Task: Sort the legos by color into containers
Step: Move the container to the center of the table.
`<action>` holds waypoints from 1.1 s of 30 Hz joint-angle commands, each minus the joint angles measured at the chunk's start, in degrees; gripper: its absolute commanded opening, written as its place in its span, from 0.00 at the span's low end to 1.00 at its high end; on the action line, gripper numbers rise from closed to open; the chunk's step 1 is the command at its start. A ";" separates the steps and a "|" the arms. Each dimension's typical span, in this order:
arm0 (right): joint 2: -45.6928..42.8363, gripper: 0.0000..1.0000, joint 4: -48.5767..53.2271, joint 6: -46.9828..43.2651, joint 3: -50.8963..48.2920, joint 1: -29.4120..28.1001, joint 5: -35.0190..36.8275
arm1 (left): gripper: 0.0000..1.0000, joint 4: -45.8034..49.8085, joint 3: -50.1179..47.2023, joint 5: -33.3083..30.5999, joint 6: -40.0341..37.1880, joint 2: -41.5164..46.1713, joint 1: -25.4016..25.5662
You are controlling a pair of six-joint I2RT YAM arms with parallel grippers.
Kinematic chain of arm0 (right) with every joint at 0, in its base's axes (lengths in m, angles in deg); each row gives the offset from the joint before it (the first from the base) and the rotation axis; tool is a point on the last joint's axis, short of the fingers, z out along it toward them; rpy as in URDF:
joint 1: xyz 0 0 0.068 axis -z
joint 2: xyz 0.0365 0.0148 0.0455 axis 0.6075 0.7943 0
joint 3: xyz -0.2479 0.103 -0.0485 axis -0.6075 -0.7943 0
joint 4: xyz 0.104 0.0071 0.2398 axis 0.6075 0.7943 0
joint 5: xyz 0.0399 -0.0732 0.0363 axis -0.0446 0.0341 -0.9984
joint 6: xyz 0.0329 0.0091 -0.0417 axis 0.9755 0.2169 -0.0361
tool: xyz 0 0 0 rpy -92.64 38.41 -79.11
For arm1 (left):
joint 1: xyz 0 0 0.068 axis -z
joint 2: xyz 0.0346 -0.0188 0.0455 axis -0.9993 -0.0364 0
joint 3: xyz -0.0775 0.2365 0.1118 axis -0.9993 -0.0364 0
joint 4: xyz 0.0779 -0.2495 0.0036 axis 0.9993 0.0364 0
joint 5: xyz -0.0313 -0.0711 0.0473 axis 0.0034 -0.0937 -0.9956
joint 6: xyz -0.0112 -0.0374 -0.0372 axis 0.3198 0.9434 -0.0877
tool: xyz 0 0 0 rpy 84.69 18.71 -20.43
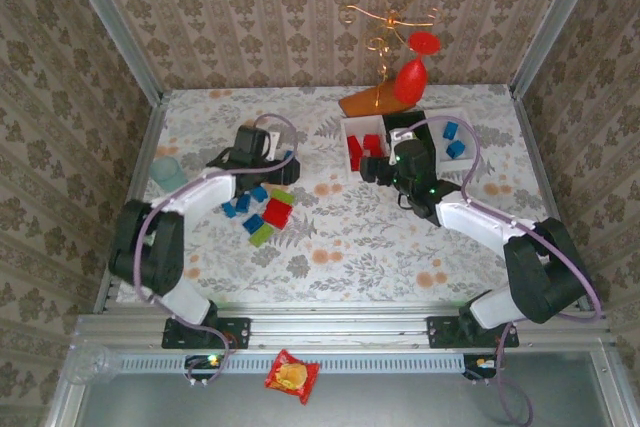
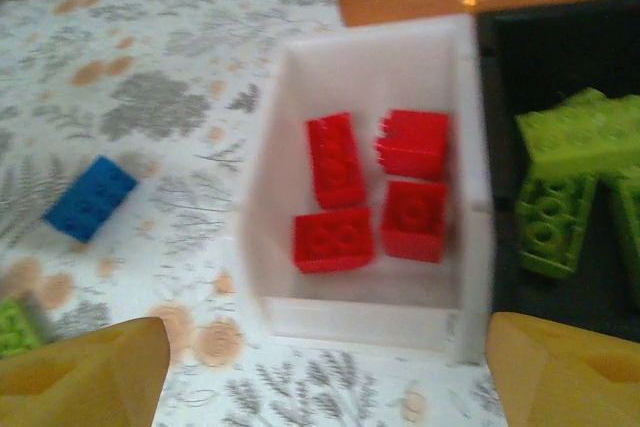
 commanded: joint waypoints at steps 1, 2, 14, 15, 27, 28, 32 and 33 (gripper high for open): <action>-1.62 0.86 0.81 2.23 0.45 5.65 4.24 | 0.77 5.90 5.57 -5.79 -4.57 -6.89 0.20; -1.24 0.88 0.55 3.41 0.48 8.48 3.48 | 0.76 6.35 7.52 -6.19 -5.13 -9.11 0.33; 12.49 0.97 9.36 11.53 14.99 30.06 2.43 | 0.71 8.49 19.38 -4.41 -6.75 -21.20 0.80; 14.18 0.97 10.62 11.93 16.79 31.30 2.10 | 0.71 8.49 19.84 -4.32 -6.67 -21.64 0.75; 29.00 0.93 19.36 11.61 31.84 37.37 -23.41 | 0.72 8.89 22.33 -2.61 -6.53 -24.25 0.67; 29.11 0.92 18.52 11.94 31.39 37.24 -25.36 | 0.72 9.01 22.68 -2.50 -6.47 -24.46 0.69; 28.28 0.90 15.01 13.02 27.91 35.65 -31.06 | 0.71 9.62 24.50 -2.38 -6.58 -26.30 0.56; 27.57 0.89 13.75 13.22 26.59 35.01 -31.68 | 0.69 9.95 25.09 -2.39 -6.63 -26.88 0.50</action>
